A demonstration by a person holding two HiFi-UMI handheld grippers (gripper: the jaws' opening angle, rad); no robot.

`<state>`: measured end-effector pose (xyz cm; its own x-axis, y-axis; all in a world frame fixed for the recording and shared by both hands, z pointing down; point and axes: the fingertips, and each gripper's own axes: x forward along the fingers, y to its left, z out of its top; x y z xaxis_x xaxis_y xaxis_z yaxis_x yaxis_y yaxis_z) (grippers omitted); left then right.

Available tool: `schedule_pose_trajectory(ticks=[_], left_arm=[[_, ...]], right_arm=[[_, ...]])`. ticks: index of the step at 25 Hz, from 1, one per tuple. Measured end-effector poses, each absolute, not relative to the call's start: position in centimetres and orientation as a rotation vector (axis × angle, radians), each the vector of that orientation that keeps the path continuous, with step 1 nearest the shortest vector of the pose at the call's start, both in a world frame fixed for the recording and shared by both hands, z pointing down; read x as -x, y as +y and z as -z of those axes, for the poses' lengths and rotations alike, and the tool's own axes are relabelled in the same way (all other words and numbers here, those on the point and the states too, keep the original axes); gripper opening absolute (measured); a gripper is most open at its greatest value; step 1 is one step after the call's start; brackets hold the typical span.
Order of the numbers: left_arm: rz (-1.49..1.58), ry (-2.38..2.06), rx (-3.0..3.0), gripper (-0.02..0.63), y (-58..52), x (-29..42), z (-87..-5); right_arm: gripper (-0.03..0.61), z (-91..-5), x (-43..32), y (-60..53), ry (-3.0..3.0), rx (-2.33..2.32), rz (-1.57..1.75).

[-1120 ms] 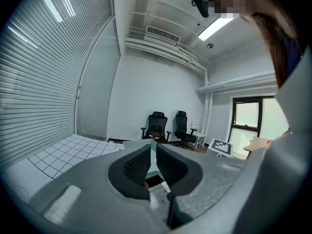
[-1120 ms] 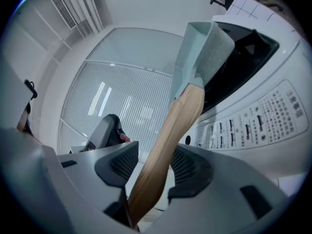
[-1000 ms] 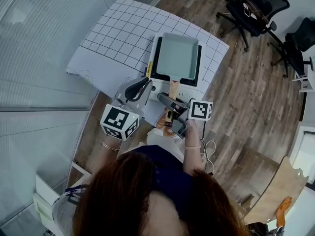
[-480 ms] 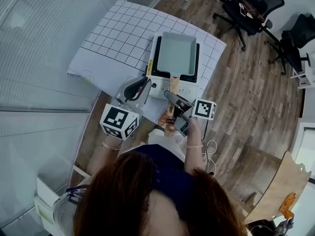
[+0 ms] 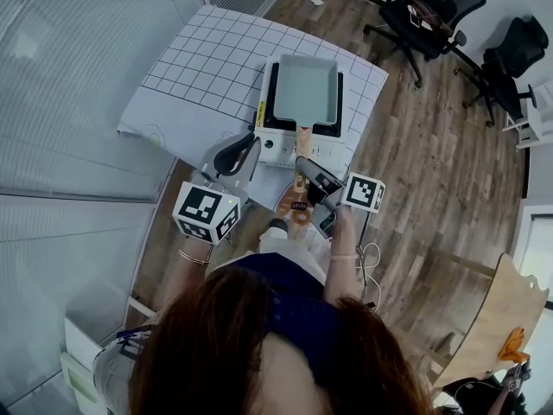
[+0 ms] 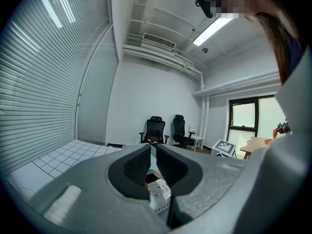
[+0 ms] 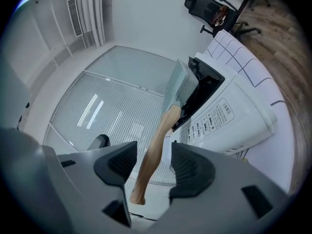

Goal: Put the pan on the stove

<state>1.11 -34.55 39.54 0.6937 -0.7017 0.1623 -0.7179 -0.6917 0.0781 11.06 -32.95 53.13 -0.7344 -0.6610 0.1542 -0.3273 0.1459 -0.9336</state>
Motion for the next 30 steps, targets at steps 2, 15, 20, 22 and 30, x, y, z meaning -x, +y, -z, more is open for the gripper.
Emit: schedule_pose_trajectory(ticks=[2,15,20,22,30], left_arm=[[-0.175,-1.163,-2.768,0.041,-34.1,-0.9,-39.4],[-0.16,-1.159,-2.78,0.041,-30.5,0.6,-38.8],[-0.147,-1.154,-2.796,0.041,-29.2,1.1,-38.3],[-0.142,-1.151,-2.802,0.041,-28.6,1.3,-38.2],[-0.124,-1.142,-2.816,0.041,-26.0,2.1,-37.6]], right_arm=[[0.216,-52.8,-11.1,-32.5,2.117,0.959,1.607],[0.175,-51.3,-12.3,-29.0,2.153,1.167,1.498],[0.159,-50.2,-12.3,-27.8,2.17,1.215,1.437],[0.142,-49.8,-12.2,-27.2,2.186,1.242,1.417],[0.094,-48.5,-11.4,-24.5,2.224,1.299,1.356]])
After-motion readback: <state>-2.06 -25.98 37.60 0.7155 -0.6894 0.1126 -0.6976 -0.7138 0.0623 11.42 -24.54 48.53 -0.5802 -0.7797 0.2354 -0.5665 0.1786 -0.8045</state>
